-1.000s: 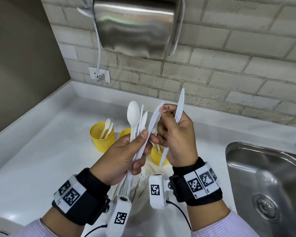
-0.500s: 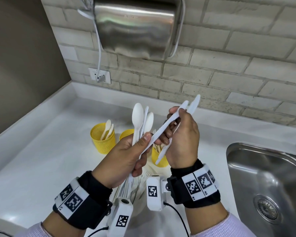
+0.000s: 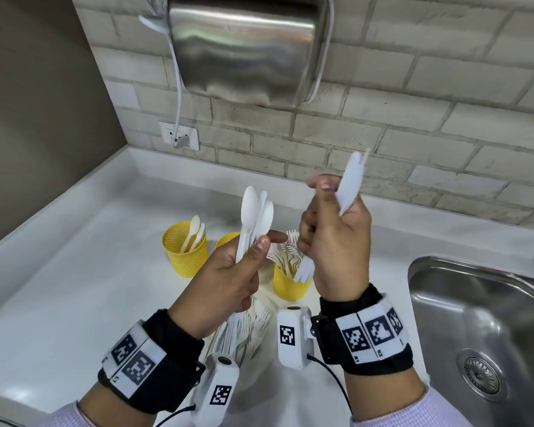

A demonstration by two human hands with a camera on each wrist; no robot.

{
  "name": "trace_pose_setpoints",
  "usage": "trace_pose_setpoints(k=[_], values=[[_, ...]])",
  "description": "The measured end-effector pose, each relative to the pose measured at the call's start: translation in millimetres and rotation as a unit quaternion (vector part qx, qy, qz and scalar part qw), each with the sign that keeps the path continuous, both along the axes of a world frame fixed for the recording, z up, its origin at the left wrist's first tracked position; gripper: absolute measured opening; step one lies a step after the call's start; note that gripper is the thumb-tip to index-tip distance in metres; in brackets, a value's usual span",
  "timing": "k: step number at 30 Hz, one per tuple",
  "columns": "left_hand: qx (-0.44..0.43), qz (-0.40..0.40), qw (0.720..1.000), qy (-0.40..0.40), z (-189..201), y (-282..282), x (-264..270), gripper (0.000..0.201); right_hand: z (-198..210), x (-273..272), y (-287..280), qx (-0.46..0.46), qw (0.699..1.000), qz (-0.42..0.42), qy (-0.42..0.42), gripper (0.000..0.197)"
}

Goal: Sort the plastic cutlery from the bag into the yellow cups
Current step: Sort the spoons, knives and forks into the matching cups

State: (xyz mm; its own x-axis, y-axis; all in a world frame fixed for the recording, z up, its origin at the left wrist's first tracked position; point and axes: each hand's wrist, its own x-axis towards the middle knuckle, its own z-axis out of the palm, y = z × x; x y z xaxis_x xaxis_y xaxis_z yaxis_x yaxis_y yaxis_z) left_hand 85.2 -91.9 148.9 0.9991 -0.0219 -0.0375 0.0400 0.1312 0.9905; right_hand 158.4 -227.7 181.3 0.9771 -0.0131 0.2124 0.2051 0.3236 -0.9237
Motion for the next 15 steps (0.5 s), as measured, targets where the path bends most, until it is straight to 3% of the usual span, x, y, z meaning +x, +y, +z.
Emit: trace_pose_setpoints(k=[3,7,11,15], values=[[0.011,0.009,1.000,-0.003,3.8,-1.2,-1.0,0.027,-1.7,-3.7,4.1,-0.101,0.992,0.055,-0.056,0.010],[0.056,0.023,0.998,-0.008,4.2,-1.3,-2.0,0.031,-3.9,-8.0,6.5,-0.149,0.981,0.085,-0.086,0.005],[0.128,0.026,0.989,-0.065,7.5,-1.6,-3.3,0.022,-8.3,-2.0,4.6,-0.127,0.987,0.069,-0.074,0.007],[0.213,0.046,0.971,-0.101,-2.6,3.3,-1.8,0.027,-1.7,-2.4,1.8,-0.011,0.999,0.040,-0.018,0.011]])
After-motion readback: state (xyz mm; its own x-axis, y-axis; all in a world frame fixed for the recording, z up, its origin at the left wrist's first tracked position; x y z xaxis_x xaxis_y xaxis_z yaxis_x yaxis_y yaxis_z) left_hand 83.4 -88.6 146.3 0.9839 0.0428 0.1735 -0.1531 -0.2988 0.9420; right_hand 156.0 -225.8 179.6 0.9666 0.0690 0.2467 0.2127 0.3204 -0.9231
